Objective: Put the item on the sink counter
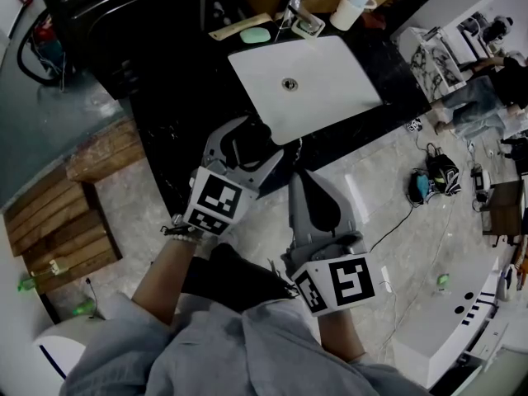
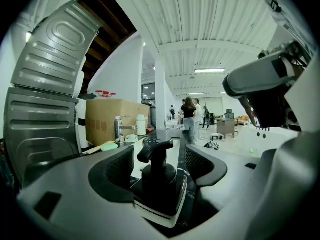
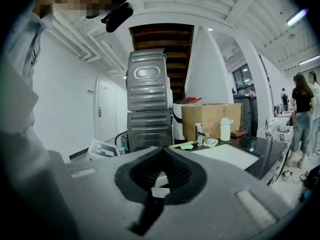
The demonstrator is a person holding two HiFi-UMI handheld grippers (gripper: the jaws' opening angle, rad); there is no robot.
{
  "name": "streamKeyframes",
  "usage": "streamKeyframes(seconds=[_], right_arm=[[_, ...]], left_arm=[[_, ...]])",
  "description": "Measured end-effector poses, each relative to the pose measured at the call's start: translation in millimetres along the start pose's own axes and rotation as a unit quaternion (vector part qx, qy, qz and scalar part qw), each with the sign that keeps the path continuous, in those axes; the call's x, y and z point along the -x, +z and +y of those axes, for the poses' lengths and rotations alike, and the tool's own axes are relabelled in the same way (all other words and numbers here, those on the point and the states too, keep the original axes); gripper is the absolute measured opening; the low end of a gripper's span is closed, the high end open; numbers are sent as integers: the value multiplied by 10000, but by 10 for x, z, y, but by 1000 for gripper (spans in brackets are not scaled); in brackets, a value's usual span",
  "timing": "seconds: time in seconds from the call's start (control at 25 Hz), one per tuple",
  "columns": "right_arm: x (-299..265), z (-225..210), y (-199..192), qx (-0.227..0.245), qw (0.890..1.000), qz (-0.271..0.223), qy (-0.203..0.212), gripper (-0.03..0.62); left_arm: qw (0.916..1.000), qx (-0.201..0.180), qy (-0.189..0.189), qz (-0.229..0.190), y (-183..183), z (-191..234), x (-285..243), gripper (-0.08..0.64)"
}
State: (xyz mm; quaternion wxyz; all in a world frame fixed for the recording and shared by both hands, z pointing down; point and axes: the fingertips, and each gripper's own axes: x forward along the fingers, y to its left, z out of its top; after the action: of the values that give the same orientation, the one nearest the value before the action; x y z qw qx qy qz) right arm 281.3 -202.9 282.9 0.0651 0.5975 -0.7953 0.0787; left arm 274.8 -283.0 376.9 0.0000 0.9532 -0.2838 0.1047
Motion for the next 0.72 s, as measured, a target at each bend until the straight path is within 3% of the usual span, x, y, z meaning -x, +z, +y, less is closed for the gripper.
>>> streamKeyframes(seconds=[0.72], right_arm=[[-25, 242, 81, 37, 9994, -148, 310, -3]], left_arm=[[9993, 0, 367, 70, -33, 153, 546, 296]])
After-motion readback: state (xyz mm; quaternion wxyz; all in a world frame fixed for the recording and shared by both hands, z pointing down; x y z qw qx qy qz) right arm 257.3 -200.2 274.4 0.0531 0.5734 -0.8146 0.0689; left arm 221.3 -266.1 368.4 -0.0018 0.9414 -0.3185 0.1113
